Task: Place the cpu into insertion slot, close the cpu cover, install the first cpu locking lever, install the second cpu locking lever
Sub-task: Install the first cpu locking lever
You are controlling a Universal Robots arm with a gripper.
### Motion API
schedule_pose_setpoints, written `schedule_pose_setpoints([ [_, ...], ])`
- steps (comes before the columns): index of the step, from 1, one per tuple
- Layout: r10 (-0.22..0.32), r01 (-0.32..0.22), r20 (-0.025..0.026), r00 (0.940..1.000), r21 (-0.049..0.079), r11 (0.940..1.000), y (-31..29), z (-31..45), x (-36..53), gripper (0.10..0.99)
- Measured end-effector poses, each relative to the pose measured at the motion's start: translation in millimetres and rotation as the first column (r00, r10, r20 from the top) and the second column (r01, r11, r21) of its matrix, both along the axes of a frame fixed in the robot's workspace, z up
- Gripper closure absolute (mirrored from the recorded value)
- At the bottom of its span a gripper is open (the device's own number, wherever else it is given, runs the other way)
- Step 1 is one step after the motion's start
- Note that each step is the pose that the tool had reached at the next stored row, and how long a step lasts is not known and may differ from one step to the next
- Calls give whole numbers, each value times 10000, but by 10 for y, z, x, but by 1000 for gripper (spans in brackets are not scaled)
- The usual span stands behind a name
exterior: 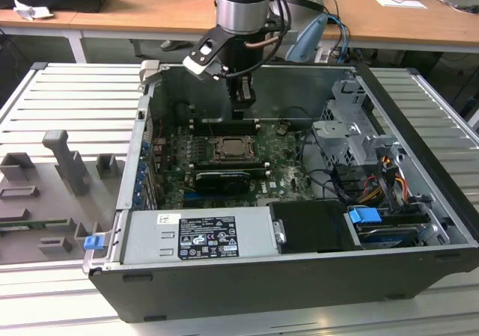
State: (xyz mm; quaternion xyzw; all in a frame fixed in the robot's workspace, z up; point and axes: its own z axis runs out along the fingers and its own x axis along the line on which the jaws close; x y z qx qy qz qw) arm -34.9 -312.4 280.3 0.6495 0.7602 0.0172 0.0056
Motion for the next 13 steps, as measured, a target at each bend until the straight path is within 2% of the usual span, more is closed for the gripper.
schedule_pose_setpoints([
  [7, 864, -864, 1, 9963, 0, 9963, 0, 0, 0, 980],
  [8, 1198, -1198, 0, 9928, 0, 9928, 0, 0, 0, 980],
  [10, 2049, -2049, 0, 9788, 0, 9788, 0, 0, 0, 980],
  [13, 2501, -2501, 1, 9682, 1, 9682, 0, 0, 0, 980],
])
